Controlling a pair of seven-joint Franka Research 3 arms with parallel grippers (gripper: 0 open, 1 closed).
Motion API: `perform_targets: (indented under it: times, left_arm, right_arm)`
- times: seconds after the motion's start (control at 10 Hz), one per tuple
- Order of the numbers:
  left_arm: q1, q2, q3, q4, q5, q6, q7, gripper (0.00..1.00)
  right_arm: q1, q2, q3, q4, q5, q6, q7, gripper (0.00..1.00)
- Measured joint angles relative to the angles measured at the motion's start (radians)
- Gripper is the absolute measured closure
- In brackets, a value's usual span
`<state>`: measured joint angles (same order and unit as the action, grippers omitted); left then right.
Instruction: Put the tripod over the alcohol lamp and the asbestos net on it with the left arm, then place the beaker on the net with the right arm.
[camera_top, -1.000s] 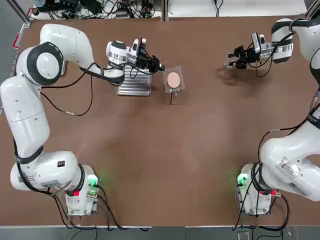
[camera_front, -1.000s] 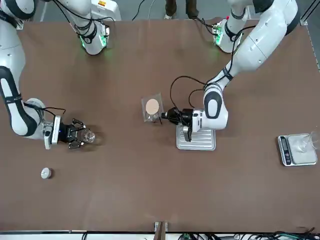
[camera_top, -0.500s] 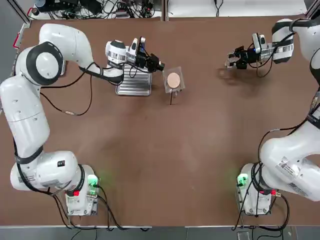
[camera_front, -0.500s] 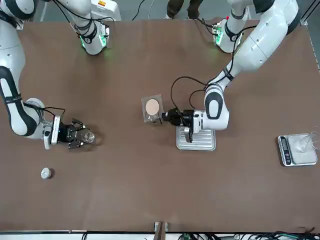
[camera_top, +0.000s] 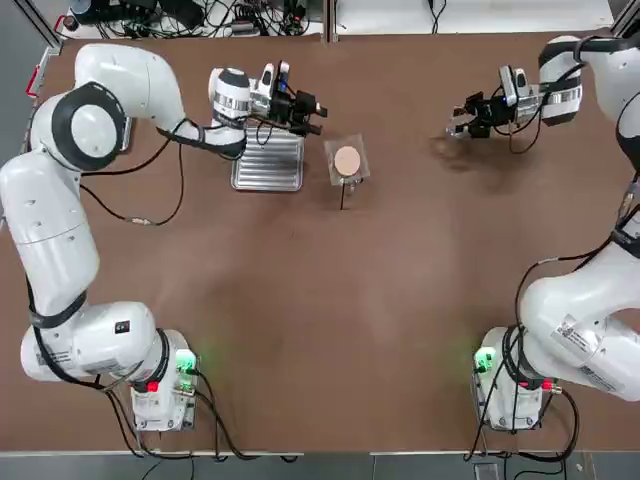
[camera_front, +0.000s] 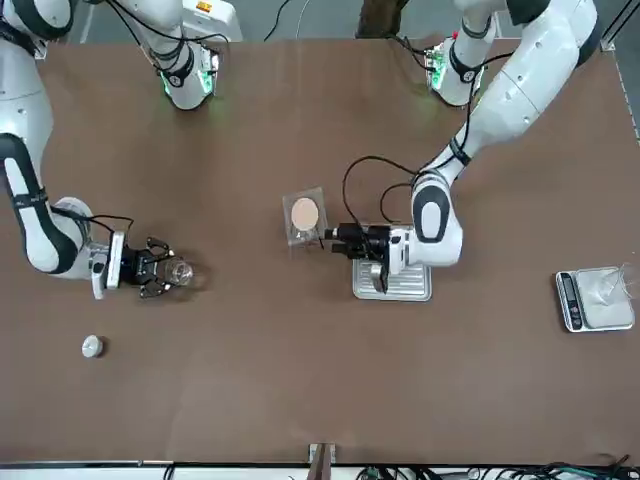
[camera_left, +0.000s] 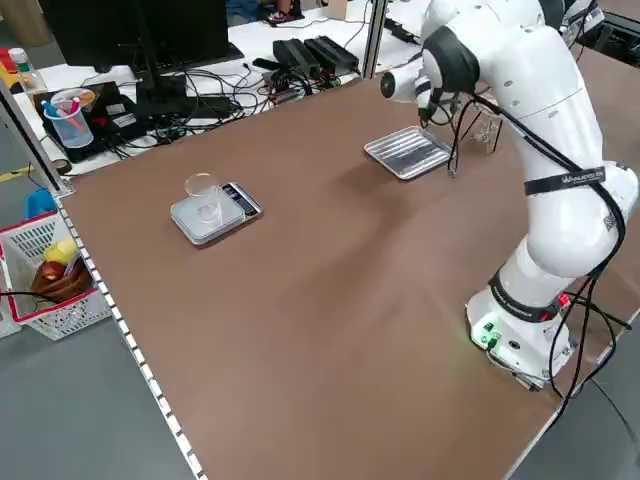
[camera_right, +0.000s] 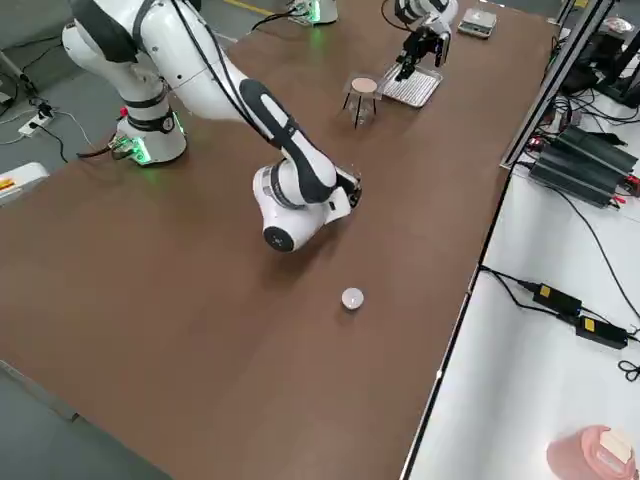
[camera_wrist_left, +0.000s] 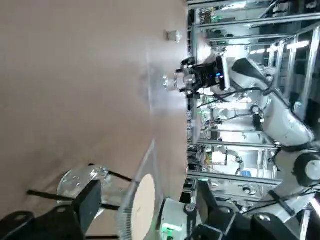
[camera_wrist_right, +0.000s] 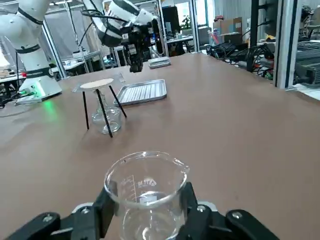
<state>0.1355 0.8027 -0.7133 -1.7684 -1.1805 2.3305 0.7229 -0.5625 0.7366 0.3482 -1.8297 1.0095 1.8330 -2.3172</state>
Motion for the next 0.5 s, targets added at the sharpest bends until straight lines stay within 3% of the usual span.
perform_targets:
  times: [0.2,0.5]
  left_arm:
    - [0.071,-0.034,0.000,0.004,0.236,-0.006,-0.216,0.13]
    - [0.241,-0.201,-0.002,0.003,0.643,-0.207,-0.575,0.12]
  right_arm:
    - [0.043,-0.014,0.001,0.001,0.028,0.002,0.023,0.42]
    - [0.123,-0.038,0.001,-0.005,0.105,0.026,0.056,0.42]
